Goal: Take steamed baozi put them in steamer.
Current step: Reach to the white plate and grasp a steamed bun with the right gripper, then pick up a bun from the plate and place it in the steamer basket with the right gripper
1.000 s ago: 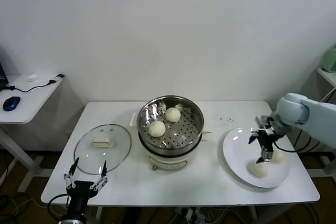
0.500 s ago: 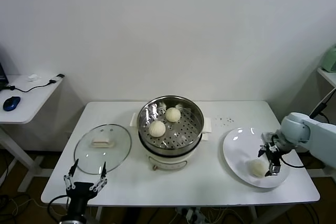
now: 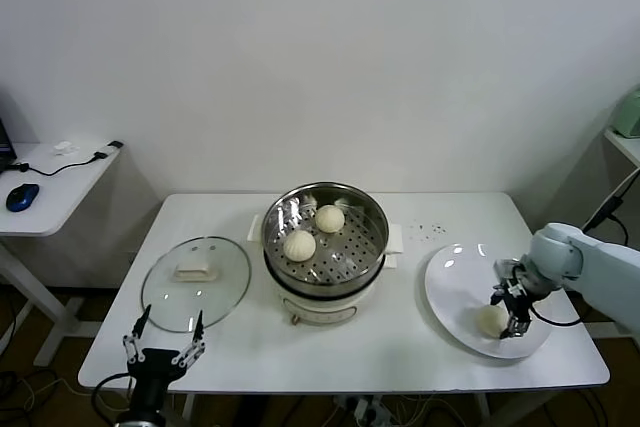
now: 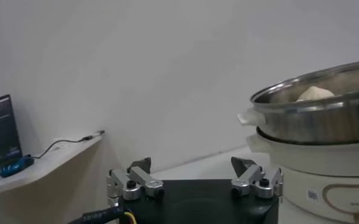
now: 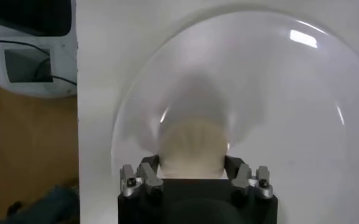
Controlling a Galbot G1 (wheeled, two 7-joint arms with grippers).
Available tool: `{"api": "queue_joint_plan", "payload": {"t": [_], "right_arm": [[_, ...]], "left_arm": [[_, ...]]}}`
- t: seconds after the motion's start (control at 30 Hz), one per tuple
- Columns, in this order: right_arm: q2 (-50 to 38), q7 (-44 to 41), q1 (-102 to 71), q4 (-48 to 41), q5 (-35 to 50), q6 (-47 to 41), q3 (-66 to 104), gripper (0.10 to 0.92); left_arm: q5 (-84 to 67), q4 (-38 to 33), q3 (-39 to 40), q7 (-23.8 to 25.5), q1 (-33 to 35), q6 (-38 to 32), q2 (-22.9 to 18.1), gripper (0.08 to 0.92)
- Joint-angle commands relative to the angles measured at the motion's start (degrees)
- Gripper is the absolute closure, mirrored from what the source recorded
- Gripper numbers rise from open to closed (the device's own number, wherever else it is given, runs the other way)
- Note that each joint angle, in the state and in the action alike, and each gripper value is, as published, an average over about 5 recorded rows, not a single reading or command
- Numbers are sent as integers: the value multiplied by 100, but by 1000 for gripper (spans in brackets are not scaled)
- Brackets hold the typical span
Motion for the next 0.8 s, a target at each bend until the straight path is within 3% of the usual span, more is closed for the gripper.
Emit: {"api": "queue_joint_plan", "payload": {"t": [0.03,0.47,0.63,0.8], "right_arm": [[27,-8,-48,-49,19,14,106,355],[-11,-170,752,24,142,404,-259,400],[360,-638,2731,76,134,1755,-1489,411],[1321,-927,4541,120,40,3272,-2527,414]], "left_arm": [[6,-9,7,3,9,6,8,177],[0,-50,6,3,66,-8,6,177],[-19,-63,-11,3,93,-23,16,177],[-21,-81,-14,2,96,-17,25,177]]}}
